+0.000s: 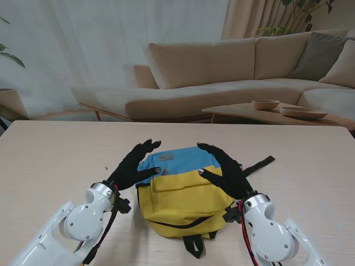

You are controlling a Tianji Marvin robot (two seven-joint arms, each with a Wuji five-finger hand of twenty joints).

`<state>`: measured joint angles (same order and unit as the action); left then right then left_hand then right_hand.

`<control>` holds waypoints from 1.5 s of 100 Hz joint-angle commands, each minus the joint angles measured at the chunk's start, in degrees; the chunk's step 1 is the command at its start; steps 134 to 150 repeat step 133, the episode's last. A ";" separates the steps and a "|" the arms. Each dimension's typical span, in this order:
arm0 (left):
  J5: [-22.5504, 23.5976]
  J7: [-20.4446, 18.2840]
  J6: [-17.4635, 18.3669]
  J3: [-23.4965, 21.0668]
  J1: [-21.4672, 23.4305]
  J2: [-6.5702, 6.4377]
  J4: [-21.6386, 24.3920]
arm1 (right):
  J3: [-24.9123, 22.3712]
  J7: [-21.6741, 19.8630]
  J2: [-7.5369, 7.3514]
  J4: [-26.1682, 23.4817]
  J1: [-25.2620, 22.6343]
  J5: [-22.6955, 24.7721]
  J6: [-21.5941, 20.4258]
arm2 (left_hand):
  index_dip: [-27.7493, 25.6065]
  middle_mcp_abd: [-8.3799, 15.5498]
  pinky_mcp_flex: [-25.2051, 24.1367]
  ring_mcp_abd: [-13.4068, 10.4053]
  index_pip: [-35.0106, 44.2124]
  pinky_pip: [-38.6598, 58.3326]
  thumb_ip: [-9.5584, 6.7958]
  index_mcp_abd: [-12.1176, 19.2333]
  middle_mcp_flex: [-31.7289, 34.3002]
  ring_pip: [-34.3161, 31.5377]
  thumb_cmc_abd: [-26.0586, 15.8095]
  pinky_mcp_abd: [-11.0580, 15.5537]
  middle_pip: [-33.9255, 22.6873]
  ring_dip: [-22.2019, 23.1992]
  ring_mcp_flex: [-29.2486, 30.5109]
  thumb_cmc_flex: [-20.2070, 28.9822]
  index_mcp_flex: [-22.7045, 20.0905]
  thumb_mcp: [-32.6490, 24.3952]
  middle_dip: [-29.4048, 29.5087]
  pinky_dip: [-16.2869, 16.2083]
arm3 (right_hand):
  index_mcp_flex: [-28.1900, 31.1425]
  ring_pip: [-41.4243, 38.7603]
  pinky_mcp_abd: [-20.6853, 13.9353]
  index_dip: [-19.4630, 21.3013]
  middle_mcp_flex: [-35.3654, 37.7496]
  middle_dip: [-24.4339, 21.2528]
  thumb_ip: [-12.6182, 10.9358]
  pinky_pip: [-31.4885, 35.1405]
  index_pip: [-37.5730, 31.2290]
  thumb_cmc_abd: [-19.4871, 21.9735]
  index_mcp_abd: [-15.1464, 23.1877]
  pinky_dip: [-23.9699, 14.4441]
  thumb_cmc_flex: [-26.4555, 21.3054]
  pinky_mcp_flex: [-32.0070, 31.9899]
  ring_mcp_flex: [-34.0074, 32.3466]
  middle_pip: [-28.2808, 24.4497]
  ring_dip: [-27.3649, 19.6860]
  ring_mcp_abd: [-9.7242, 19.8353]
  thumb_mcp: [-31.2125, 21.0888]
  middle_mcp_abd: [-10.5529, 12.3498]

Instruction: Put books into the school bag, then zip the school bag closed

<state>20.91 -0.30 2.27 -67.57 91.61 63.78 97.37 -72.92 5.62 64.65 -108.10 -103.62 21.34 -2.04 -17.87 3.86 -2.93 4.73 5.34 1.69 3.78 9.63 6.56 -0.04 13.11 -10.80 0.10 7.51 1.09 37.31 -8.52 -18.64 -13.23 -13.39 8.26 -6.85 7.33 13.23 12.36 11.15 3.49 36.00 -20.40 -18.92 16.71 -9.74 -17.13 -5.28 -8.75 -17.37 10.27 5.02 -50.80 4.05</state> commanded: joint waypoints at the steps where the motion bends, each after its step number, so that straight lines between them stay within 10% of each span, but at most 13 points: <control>1: 0.05 -1.33 -1.44 0.34 0.87 0.59 0.80 | 0.52 -0.58 0.59 0.99 -0.78 0.80 -1.48 | 0.17 1.94 -0.11 -1.34 0.62 -2.12 -1.98 2.40 0.34 0.84 -1.98 1.35 0.08 -1.05 0.37 -0.91 -0.25 2.05 1.05 2.27 | -2.20 2.00 -3.06 -1.17 -1.43 -1.85 -2.60 -2.99 2.15 0.94 2.73 0.64 2.71 -0.49 1.99 2.95 -1.06 3.29 2.62 3.73; 32: 0.54 0.97 -6.07 2.09 1.40 1.23 1.79 | -0.13 -1.19 0.84 4.96 -1.41 -5.23 -6.59 | -0.55 0.57 -0.42 -0.26 6.47 -0.97 -2.16 1.47 0.40 0.14 -0.93 0.49 -1.08 3.06 0.54 0.79 0.12 0.28 -2.95 0.87 | -1.66 6.18 -6.84 -0.10 -1.60 -3.53 -2.39 -14.54 9.13 1.38 4.05 2.71 5.19 0.43 2.93 7.48 -2.33 5.47 3.87 5.89; 61: -1.39 2.06 -6.74 2.89 1.88 1.69 1.97 | -0.59 -3.74 0.28 5.21 -1.87 -6.01 -7.96 | 1.15 0.77 -0.35 -0.38 4.89 -1.26 -2.16 1.95 0.46 0.22 -1.04 0.60 -0.95 2.82 0.50 0.50 -0.22 -0.13 -2.84 0.99 | 0.57 7.36 -6.95 5.41 -1.79 -4.01 -2.98 -23.63 19.70 2.55 3.43 -4.17 6.74 2.38 3.51 8.98 -2.12 5.78 7.30 6.44; 150: -0.44 0.25 -7.59 2.70 2.60 1.15 3.82 | 0.32 -3.92 0.13 6.22 -0.57 -5.12 -9.50 | 1.86 1.40 -0.21 -0.98 2.30 -1.92 -2.10 2.46 0.44 0.77 -0.91 1.05 -0.14 0.78 0.36 0.79 0.15 0.29 -0.86 2.13 | 0.52 7.74 -6.24 6.33 -1.76 -4.80 -3.40 -25.38 21.84 3.79 2.30 -5.63 8.48 2.69 3.60 10.49 -2.47 5.68 11.00 6.10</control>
